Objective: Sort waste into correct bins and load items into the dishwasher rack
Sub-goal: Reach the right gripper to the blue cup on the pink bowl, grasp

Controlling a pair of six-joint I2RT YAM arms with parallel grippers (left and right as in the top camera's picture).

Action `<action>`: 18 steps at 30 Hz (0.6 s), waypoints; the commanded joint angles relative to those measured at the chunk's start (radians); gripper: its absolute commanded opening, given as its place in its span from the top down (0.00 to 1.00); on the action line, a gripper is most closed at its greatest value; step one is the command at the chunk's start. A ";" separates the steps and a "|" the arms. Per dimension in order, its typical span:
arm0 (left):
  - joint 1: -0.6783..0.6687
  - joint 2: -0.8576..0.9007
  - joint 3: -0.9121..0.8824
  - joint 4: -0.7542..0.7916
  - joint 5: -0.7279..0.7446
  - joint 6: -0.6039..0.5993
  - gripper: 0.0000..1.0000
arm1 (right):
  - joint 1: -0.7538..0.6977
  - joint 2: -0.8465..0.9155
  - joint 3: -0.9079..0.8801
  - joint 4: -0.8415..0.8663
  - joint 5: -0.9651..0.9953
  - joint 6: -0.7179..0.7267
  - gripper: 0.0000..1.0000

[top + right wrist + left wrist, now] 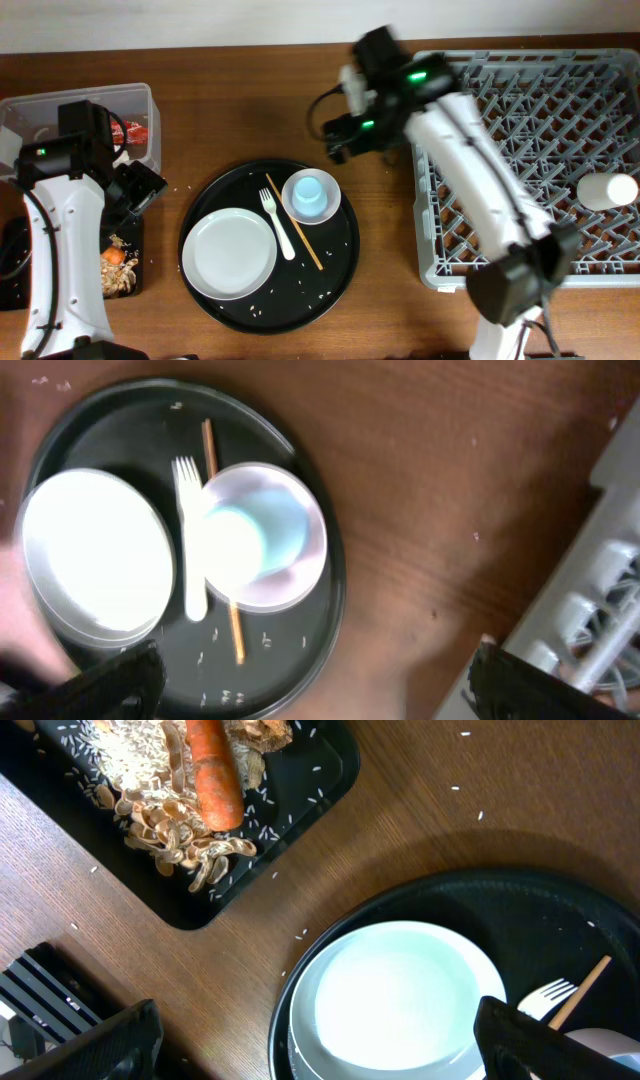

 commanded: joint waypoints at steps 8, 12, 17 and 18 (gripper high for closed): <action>0.004 0.004 -0.001 -0.001 -0.014 -0.010 0.01 | 0.267 0.275 0.002 0.134 0.113 0.124 0.01; 0.004 0.004 -0.001 -0.001 -0.014 -0.010 0.01 | 0.257 0.294 -0.008 0.128 0.176 0.178 0.01; 0.004 0.004 -0.001 -0.001 -0.014 -0.010 0.01 | 0.257 0.301 -0.023 0.126 0.190 0.187 0.01; 0.004 0.004 -0.001 -0.001 -0.014 -0.010 0.01 | 0.257 0.301 -0.034 0.125 0.190 0.205 0.03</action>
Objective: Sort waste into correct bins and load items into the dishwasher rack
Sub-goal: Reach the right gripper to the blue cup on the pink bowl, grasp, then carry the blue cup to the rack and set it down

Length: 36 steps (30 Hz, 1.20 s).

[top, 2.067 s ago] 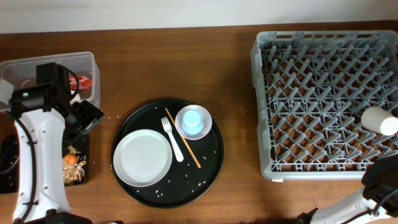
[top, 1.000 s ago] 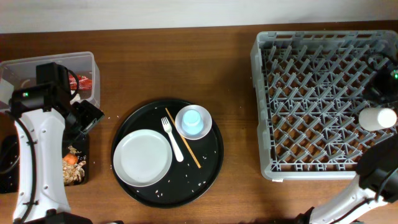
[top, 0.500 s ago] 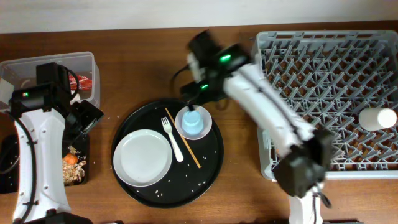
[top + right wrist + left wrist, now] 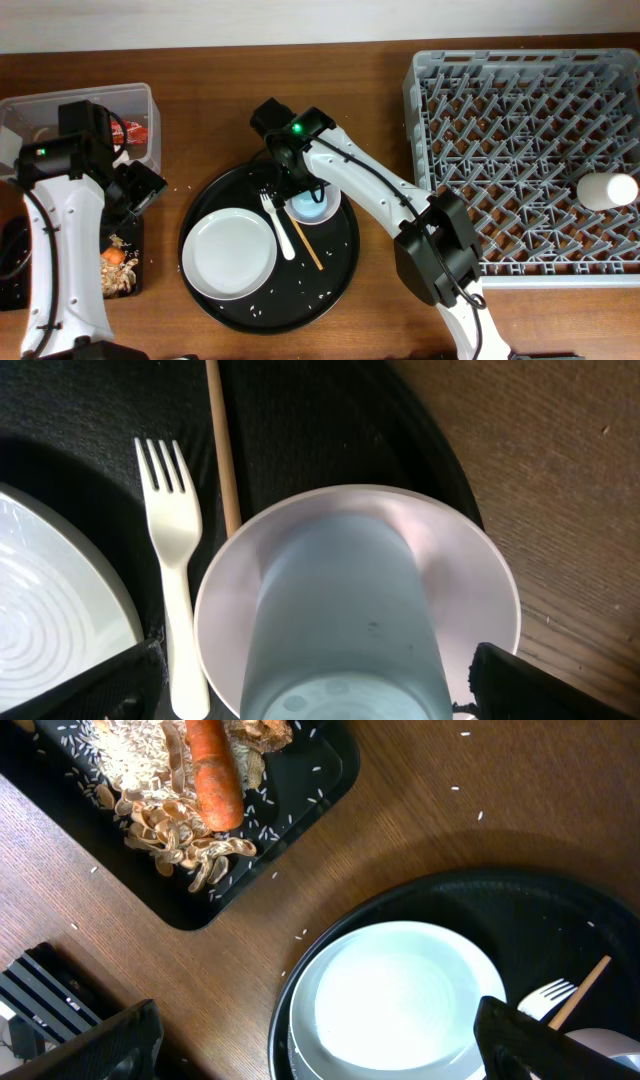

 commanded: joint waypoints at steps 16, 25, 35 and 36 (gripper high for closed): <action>0.005 0.004 -0.001 -0.001 -0.014 -0.010 0.01 | -0.048 -0.102 0.128 -0.177 -0.001 0.113 0.44; 0.005 0.004 -0.001 -0.001 -0.014 -0.010 0.01 | -0.438 -0.356 0.288 -0.488 0.022 0.086 0.44; 0.005 0.004 -0.001 -0.001 -0.014 -0.010 0.01 | -0.922 -0.463 -0.090 -0.468 0.154 0.040 0.43; 0.005 0.004 -0.001 -0.001 -0.014 -0.010 0.01 | -0.976 -0.463 -0.135 -0.440 0.178 0.040 0.43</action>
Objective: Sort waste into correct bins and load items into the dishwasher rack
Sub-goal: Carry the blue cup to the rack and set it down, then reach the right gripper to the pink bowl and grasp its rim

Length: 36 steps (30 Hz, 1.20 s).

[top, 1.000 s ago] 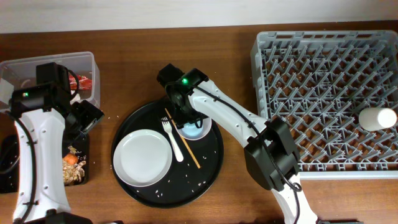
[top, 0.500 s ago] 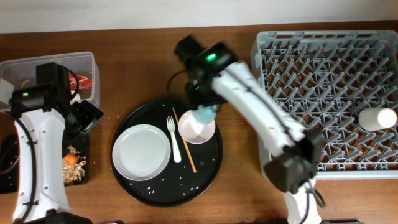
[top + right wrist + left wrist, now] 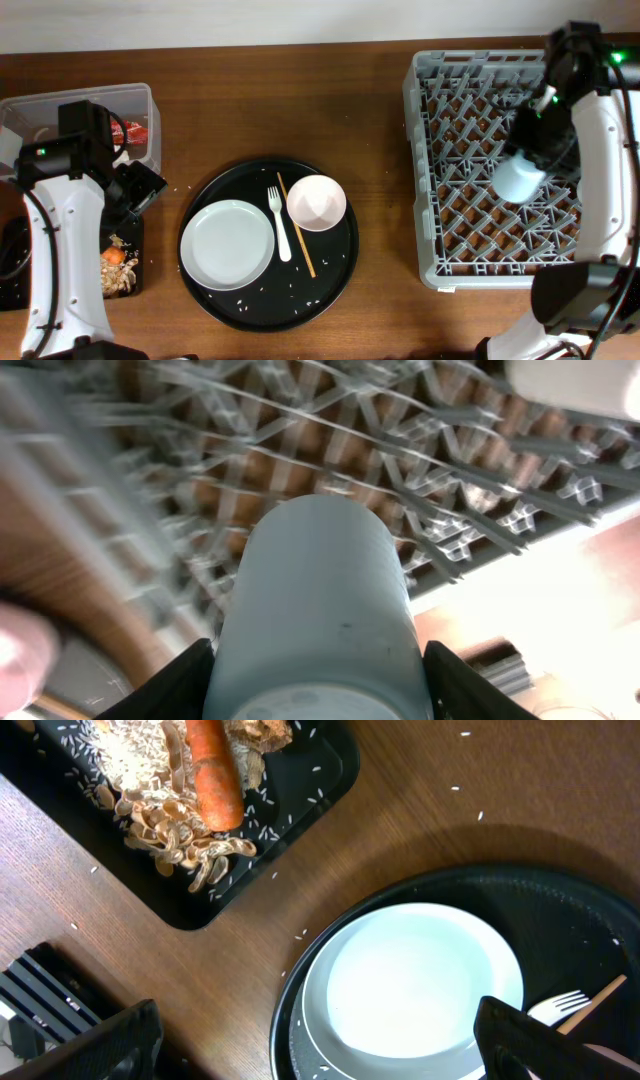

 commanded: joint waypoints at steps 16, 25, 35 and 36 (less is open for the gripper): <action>0.005 0.004 -0.001 -0.001 -0.014 -0.010 0.01 | -0.427 0.019 -0.195 0.180 -0.098 -0.118 0.32; 0.005 0.004 -0.001 -0.001 -0.014 -0.010 0.01 | -0.426 0.018 -0.195 0.159 -0.121 -0.111 0.04; 0.005 0.004 -0.001 -0.001 -0.014 -0.010 0.01 | -0.255 -0.315 -0.194 0.100 -0.608 -0.388 0.10; 0.005 0.004 -0.001 -0.001 -0.014 -0.010 0.01 | -0.202 -0.352 -0.194 0.105 -0.608 -0.388 0.10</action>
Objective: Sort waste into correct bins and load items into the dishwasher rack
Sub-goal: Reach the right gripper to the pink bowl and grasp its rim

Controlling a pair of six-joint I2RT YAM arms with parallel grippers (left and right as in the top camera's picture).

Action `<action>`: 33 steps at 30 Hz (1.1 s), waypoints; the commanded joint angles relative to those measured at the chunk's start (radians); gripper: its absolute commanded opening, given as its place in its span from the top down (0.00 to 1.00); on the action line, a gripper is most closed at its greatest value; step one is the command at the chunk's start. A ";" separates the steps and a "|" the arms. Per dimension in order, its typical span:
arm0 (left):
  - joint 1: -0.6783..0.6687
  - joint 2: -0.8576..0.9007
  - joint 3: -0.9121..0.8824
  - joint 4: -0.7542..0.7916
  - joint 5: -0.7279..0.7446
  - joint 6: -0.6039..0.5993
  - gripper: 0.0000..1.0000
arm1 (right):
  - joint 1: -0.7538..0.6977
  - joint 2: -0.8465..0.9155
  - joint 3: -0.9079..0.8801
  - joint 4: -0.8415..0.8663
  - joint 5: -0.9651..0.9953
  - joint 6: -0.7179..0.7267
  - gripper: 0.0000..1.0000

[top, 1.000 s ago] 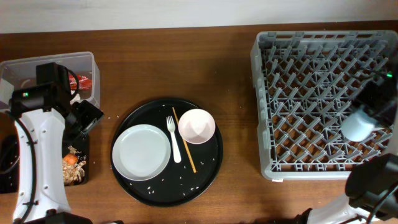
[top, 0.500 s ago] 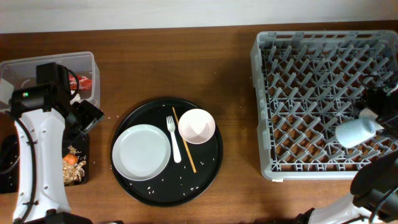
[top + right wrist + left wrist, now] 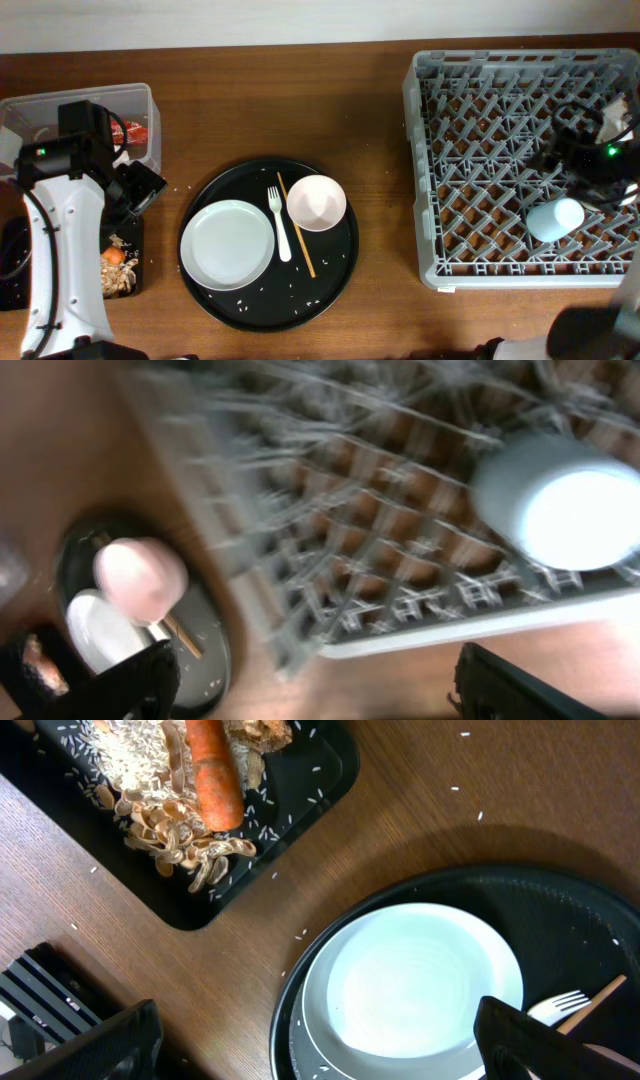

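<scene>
A pale blue cup [image 3: 555,218] rests in the grey dishwasher rack [image 3: 430,150] near its front right; the right wrist view also shows the cup [image 3: 560,500]. My right gripper [image 3: 587,165] hangs above the rack beside the cup, open and empty [image 3: 310,685]. On the black round tray [image 3: 340,270] are a white plate [image 3: 228,245], a pink bowl [image 3: 317,203], a white fork [image 3: 280,225] and a wooden chopstick [image 3: 297,235]. My left gripper [image 3: 135,190] stands open left of the tray, above the plate's edge [image 3: 420,985].
A clear bin [image 3: 140,100] at the far left holds a red wrapper [image 3: 135,130]. A black tray of food waste [image 3: 330,780] with a carrot [image 3: 210,775] lies under my left arm. Rice grains are scattered on the round tray and the table.
The blue cup was in my right gripper above the rack; now it rests in the rack's front right and the gripper is open, apart from it. The left arm has not moved.
The blue cup stood in the pink bowl on the tray while my right gripper was near the tray's far edge. Then the gripper was right at the cup. Later it held the cup over the rack, leaving the bowl empty. Now the cup sits in the rack, released.
</scene>
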 commanded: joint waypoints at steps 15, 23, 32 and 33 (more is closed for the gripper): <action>0.004 0.004 -0.001 -0.001 -0.014 -0.010 0.01 | 1.195 0.412 0.006 0.548 0.263 0.379 0.34; 0.004 0.004 -0.001 -0.001 -0.014 -0.010 0.01 | 1.236 0.620 0.005 0.608 0.341 0.457 0.46; 0.004 0.004 -0.001 -0.001 -0.014 -0.010 0.01 | 1.283 0.624 0.005 0.596 0.396 0.483 0.59; 0.004 0.004 -0.001 -0.001 -0.014 -0.010 0.01 | 1.303 0.624 0.005 0.595 0.439 0.488 0.59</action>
